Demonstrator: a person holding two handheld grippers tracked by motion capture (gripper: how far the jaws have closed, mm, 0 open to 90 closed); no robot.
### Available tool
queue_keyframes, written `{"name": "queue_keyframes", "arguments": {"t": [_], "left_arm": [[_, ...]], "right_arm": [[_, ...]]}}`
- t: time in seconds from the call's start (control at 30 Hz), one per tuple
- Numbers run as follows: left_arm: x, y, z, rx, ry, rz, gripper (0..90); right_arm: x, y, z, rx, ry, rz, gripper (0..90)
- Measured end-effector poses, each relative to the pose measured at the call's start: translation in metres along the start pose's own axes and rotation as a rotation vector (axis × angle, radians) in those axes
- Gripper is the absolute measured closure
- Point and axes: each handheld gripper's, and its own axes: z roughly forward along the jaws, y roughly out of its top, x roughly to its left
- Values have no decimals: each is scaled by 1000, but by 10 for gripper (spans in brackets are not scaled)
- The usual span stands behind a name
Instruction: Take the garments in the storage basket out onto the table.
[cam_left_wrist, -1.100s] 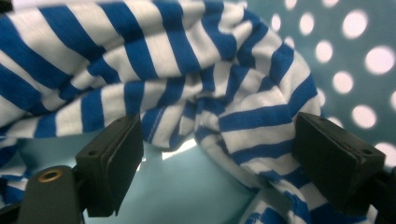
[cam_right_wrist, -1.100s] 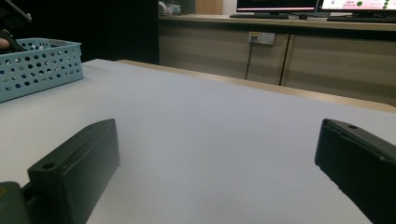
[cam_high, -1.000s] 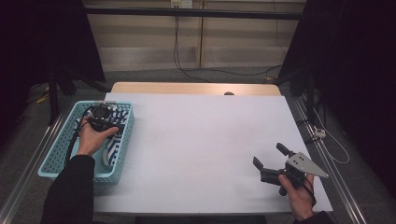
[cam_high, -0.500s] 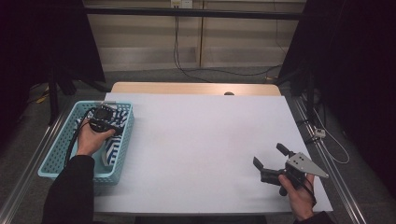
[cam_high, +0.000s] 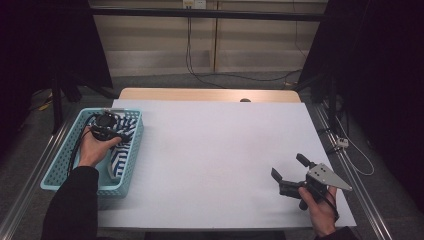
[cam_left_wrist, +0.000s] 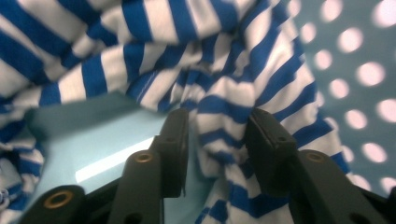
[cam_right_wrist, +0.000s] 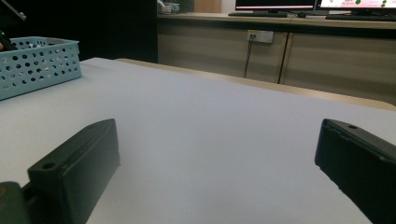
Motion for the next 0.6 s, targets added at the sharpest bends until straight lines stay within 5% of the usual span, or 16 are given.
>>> {"name": "queue_keyframes", "arguments": {"t": [0.17, 0.2, 0.23, 0.4, 0.6], "left_arm": [[2, 4, -7, -84, -26, -38, 395], [1, 4, -6, -79, -32, -43, 395], [0, 5, -1, -38, -27, -1, 365], [-7, 4, 10, -19, -13, 43, 270], [-4, 1, 18, -12, 27, -8, 176]], "right_arm": [[1, 0, 1, 0, 2, -3, 0], [1, 0, 1, 0, 2, -3, 0], [1, 0, 1, 1, 3, -1, 0], [0, 0, 1, 5, 2, 0, 0], [1, 0, 2, 5, 6, -5, 0]]}}
